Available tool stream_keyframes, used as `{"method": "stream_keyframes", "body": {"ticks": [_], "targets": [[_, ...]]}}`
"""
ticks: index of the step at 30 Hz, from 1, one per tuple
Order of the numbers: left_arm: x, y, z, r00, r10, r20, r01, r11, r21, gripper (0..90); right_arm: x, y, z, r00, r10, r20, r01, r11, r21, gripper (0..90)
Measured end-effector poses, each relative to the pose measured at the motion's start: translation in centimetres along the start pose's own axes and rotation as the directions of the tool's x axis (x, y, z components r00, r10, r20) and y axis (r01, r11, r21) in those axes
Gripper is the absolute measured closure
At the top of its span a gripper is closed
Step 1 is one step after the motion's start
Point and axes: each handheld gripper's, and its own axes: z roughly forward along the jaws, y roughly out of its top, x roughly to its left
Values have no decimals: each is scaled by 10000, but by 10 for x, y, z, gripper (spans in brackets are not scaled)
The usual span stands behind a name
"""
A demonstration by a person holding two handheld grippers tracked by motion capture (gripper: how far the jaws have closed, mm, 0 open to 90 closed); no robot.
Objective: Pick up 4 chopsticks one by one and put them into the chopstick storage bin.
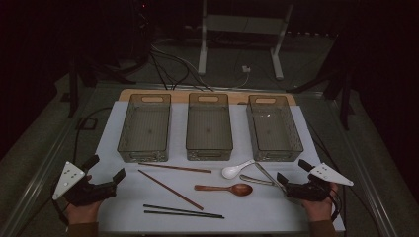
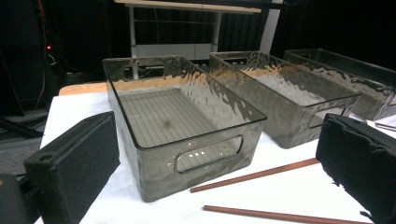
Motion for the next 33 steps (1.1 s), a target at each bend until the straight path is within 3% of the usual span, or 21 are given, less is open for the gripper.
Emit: {"method": "stream_keyframes", "body": {"ticks": [9,16,18,27,33], "targets": [[-2,5,1,9997,187,176,-190,9997,154,6,-3,0,2,10000,45,87,-46,10000,25,0],[-4,16,2,9960,637,628,-667,9967,472,6,-5,0,0,9998,98,164,-98,9999,-31,0],[-6,21,4,9912,916,951,-987,9925,726,6,-5,0,0,9998,129,178,-128,9999,-40,0],[-8,28,13,9799,1208,1590,-1403,9831,1180,6,-6,-1,0,9996,126,234,-126,9999,0,0],[-13,31,21,9649,1478,2173,-1853,9690,1637,6,-7,-1,0,9995,151,267,-151,9999,-12,0]]}}
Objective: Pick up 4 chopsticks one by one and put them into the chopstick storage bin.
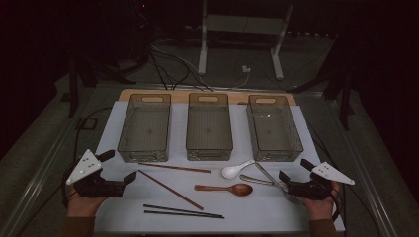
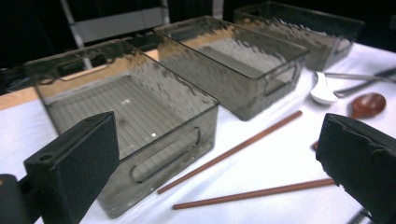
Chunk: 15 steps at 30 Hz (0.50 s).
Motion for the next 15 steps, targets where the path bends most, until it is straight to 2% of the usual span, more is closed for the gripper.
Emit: {"method": "stream_keyframes", "body": {"ticks": [5,7,15], "targets": [[-3,3,10,9986,262,468,-283,9986,457,6,-1,0,0,10000,9,18,-9,10000,-4,0],[-3,3,13,9980,317,538,-351,9974,624,6,-1,0,-1,10000,18,34,-18,10000,-13,0],[-6,5,24,9942,462,976,-555,9939,955,6,-2,0,-1,10000,80,46,-80,10000,-21,0]]}}
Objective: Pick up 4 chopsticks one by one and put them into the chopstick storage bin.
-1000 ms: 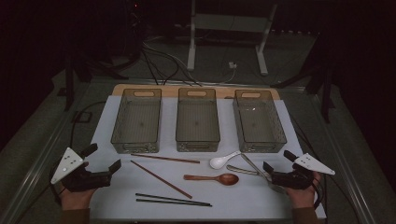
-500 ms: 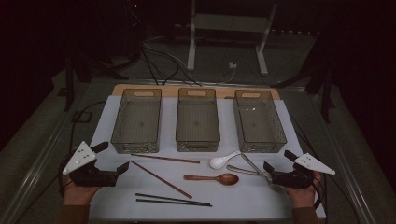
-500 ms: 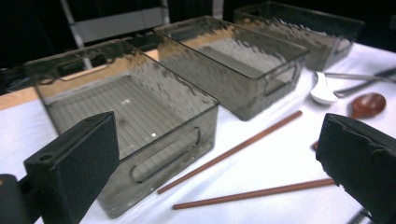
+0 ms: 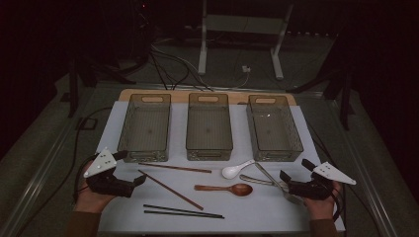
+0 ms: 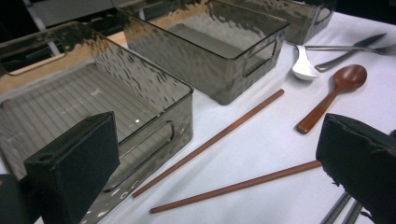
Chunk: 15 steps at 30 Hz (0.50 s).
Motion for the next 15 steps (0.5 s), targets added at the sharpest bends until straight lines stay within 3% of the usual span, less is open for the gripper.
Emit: {"method": "stream_keyframes", "body": {"ticks": [7,15], "targets": [[-2,3,9,9981,249,562,-274,9986,453,6,0,0,0,10000,20,-3,-20,10000,-6,0],[-6,7,21,9913,632,1155,-745,9926,958,6,0,0,0,10000,21,-15,-21,10000,-8,0]]}}
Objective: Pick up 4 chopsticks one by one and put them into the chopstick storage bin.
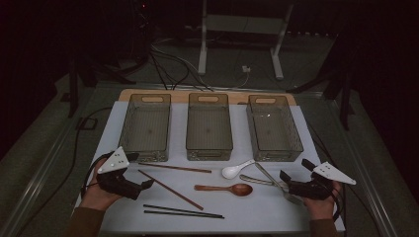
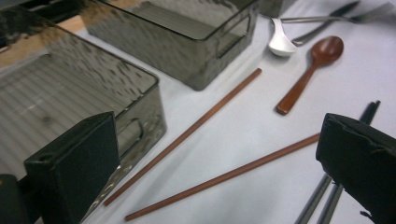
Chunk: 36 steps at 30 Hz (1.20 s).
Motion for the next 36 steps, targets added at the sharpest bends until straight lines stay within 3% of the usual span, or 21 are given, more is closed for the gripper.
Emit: {"method": "stream_keyframes", "body": {"ticks": [13,29,36], "targets": [[-3,8,23,9962,457,738,-512,9960,736,6,0,0,0,10000,9,-6,-9,10000,7,0],[-2,5,49,9896,668,1275,-877,9822,1660,6,0,0,0,10000,18,1,-18,10000,21,0],[-1,2,57,9872,766,1395,-1054,9715,2121,6,0,0,1,10000,0,-11,0,10000,30,0]]}}
